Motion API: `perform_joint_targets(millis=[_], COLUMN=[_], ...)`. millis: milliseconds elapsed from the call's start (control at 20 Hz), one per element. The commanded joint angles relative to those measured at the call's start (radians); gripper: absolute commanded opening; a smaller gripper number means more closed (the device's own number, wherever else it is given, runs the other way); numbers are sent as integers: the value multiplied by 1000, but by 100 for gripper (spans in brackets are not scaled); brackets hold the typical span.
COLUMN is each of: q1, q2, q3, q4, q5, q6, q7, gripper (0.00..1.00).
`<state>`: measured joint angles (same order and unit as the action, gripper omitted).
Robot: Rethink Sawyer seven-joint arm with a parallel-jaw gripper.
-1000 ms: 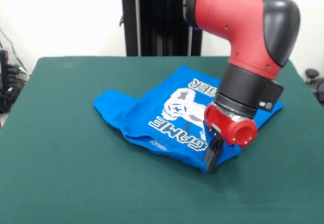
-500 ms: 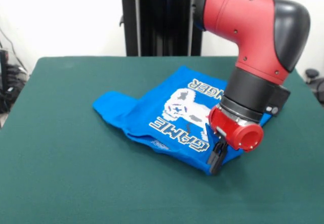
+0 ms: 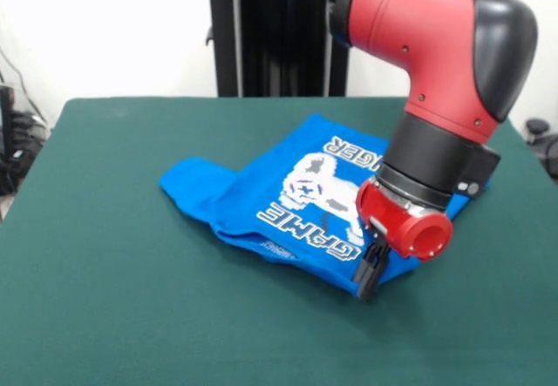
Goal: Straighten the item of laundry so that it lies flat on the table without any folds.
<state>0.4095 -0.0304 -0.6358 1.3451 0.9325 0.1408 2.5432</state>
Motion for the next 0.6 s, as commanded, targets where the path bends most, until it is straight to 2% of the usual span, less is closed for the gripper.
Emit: perform_joint_targets(millis=[50,600], q1=[12,2], q2=[14,1], q3=[42,65], q4=[-59,-53], q5=[24,21], q6=[99,88], q7=[231,220], gripper=[0,0])
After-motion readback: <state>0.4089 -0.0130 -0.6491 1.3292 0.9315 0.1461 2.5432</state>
